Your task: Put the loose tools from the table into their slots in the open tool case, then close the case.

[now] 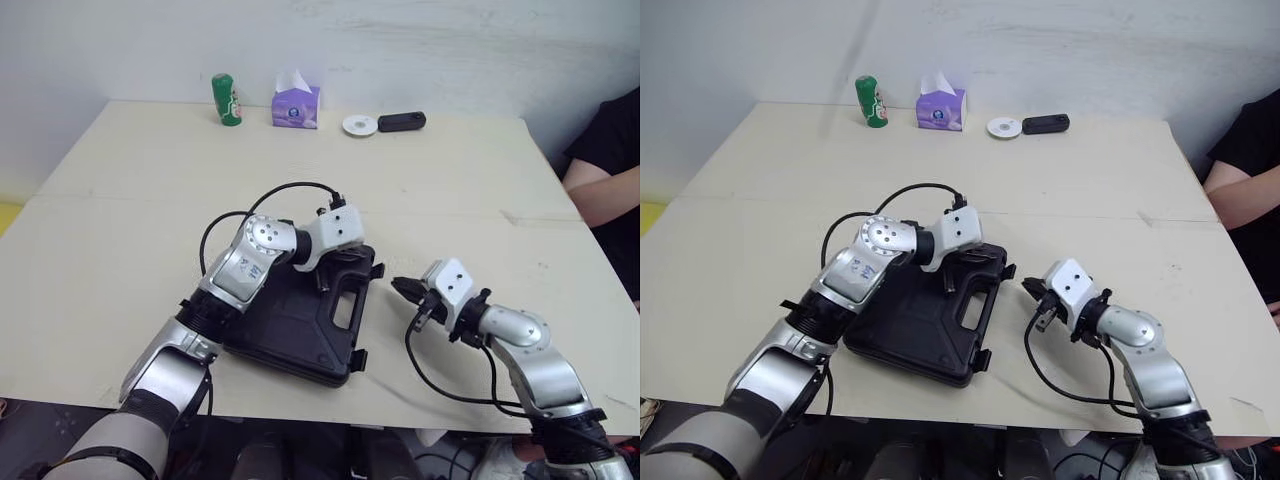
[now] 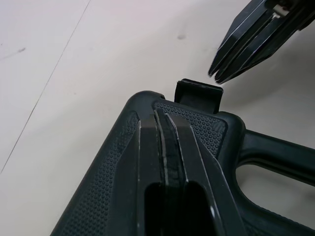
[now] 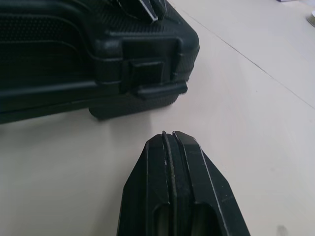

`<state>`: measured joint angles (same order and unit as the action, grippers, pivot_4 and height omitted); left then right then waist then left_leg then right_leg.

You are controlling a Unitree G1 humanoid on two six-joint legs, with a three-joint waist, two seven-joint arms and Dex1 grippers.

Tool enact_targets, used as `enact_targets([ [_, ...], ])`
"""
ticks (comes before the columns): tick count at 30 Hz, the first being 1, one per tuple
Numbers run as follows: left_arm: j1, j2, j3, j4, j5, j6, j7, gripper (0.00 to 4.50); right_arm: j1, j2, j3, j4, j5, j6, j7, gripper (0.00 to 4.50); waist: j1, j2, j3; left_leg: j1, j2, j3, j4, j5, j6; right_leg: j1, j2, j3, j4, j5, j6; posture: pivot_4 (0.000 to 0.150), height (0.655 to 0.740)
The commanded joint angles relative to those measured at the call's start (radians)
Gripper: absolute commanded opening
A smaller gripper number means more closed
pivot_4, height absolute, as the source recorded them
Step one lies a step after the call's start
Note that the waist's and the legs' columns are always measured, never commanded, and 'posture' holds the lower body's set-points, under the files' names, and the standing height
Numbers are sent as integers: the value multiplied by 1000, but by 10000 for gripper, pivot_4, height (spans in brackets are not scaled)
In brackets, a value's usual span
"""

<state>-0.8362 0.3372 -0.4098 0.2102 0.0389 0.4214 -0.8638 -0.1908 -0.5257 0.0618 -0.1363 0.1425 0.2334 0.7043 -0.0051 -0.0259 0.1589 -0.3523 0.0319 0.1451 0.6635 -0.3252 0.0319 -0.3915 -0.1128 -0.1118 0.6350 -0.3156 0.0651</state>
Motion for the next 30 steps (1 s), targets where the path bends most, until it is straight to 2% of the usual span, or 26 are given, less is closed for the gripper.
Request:
enact_targets([
  [1, 93, 41, -66, 84, 45, 99, -40, 1027, -29, 15, 15, 28, -13, -45, 0, 0, 0, 1, -1, 0, 0, 0, 0, 0, 0, 0, 0, 0, 0, 0, 0, 1500, 7400],
  [8, 115, 28, -16, 61, 16, 133, -25, 1027, -63, 49, 37, 74, -17, -100, -2, 0, -4, 2, -2, 0, 0, 0, 0, 0, 0, 0, 0, 0, 0, 0, 0, 1500, 7400],
  [25, 166, 56, -30, 36, 19, 132, -31, 1027, -108, 72, 64, 19, -6, -117, 34, 0, -21, 5, -4, 1, 1, 0, -1, -1, -2, 0, 0, 0, 0, 0, 0, 1500, 7400],
  [30, 190, 62, -43, 7, 19, 142, -34, 1027, -149, 72, 67, 57, -28, -135, 39, 0, -24, 5, -4, 1, 1, 0, -1, -2, -2, 0, 0, 1, -1, 0, 0, 1500, 7400],
])
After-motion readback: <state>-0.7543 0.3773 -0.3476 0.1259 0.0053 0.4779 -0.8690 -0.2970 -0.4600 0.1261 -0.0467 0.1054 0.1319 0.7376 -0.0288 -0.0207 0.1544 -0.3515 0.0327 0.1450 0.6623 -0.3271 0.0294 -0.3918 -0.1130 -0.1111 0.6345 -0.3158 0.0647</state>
